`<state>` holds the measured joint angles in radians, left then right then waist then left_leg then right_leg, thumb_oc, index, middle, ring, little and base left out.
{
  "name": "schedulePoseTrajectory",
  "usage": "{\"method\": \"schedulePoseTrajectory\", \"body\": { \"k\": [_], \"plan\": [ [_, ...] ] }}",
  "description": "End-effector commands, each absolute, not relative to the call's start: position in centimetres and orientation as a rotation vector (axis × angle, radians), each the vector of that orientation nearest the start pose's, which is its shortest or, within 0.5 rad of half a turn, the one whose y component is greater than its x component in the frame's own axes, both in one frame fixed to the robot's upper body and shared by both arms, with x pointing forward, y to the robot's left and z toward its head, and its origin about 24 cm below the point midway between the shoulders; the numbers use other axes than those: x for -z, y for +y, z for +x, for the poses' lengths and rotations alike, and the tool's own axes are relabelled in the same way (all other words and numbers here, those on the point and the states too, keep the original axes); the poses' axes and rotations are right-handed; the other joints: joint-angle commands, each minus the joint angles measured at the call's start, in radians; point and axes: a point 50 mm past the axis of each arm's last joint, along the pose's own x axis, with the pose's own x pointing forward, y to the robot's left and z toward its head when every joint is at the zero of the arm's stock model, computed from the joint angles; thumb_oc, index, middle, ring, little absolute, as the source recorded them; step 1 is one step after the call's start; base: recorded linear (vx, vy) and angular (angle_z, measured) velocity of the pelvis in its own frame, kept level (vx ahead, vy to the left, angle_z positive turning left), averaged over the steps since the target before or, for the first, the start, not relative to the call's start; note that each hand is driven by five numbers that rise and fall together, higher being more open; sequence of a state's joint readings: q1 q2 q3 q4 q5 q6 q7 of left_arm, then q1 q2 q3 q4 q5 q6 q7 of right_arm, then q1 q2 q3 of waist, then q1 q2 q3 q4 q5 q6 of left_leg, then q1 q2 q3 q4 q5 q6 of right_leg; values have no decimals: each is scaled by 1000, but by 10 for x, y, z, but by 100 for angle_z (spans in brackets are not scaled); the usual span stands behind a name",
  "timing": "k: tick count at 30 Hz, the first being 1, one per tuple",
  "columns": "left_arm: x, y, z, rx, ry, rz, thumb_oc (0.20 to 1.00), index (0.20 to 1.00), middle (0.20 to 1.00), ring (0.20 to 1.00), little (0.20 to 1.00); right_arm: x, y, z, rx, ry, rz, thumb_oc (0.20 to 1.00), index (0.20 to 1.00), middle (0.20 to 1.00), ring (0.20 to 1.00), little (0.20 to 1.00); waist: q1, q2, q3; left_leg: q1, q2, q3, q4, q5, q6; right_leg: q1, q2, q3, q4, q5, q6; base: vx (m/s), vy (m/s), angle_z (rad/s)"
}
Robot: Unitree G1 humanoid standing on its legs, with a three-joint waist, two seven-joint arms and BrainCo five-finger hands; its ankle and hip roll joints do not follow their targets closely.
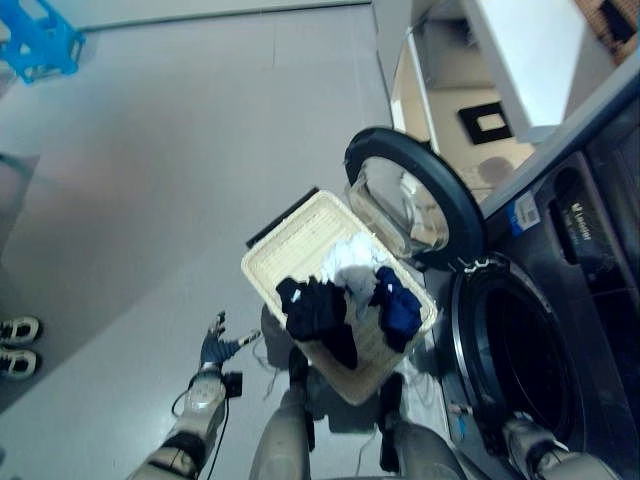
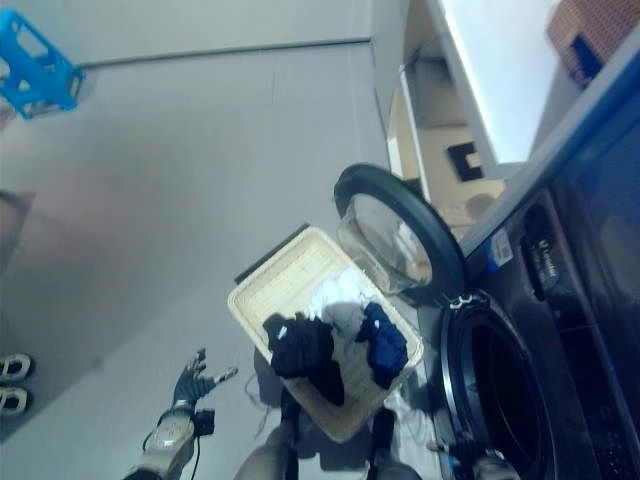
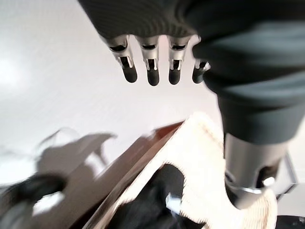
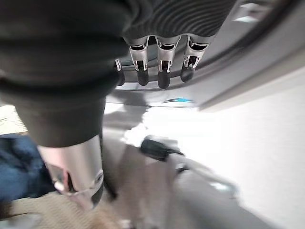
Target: Put the clothes into the washing machine.
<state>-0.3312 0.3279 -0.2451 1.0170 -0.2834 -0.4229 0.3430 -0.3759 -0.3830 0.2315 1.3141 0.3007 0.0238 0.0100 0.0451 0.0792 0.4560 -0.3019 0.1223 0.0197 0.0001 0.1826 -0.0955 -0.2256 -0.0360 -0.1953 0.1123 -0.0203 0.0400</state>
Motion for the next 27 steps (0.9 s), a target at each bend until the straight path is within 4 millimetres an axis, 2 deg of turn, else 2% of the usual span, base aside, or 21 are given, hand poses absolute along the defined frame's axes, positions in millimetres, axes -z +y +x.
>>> {"method": "schedulePoseTrajectory", "body": {
  "k": [1,4,7,9,15,22,27],
  "plan": [
    [-1,260,292,-455,59,359,1000,1000,1000,1000,1000,98,-279,218,220,951,-207,1000,1000,1000,1000,1000,22,-78,17,69,-92,13,-3,-111,27,-73,-52,50,-41,106,74,-111,-39,0],
    [-43,256,319,-464,-105,418,1000,1000,1000,1000,1000,85,-282,236,220,898,-200,1000,1000,1000,1000,1000,23,-91,64,-19,-102,12,52,-111,28,-150,-56,40,-3,113,78,-118,-37,15],
    [-74,251,333,-450,-232,477,1000,1000,1000,1000,1000,76,-283,247,212,862,-199,1000,1000,1000,1000,1000,19,-103,64,-130,-114,6,118,-115,27,-250,-66,35,34,126,83,-62,-33,6],
    [-105,242,343,-423,-380,566,1000,1000,1000,1000,1000,66,-282,260,201,812,-194,1000,1000,1000,1000,1000,12,-115,64,-234,-125,0,178,-123,27,-343,-72,31,65,138,88,-72,-36,4],
    [-139,224,351,-319,-557,785,1000,1000,1000,1000,1000,50,-283,277,199,748,-198,1000,1000,1000,1000,1000,-4,-120,64,-373,-140,-9,265,-137,27,-468,-74,30,108,152,87,-6,3,1],
    [-180,205,364,-150,-686,1044,1000,1000,1000,1000,1000,30,-290,292,190,687,-219,1000,1000,1000,1000,1000,-27,-116,64,-509,-144,-16,337,-147,31,-599,-59,48,159,155,84,9,10,0],
    [-196,194,370,-61,-719,1160,1000,1000,1000,1000,1000,20,-295,299,192,652,-220,1000,1000,1000,1000,1000,-35,-112,64,-556,-144,-20,368,-161,32,-648,-53,51,176,152,84,4,-1,-1]
  ]
}}
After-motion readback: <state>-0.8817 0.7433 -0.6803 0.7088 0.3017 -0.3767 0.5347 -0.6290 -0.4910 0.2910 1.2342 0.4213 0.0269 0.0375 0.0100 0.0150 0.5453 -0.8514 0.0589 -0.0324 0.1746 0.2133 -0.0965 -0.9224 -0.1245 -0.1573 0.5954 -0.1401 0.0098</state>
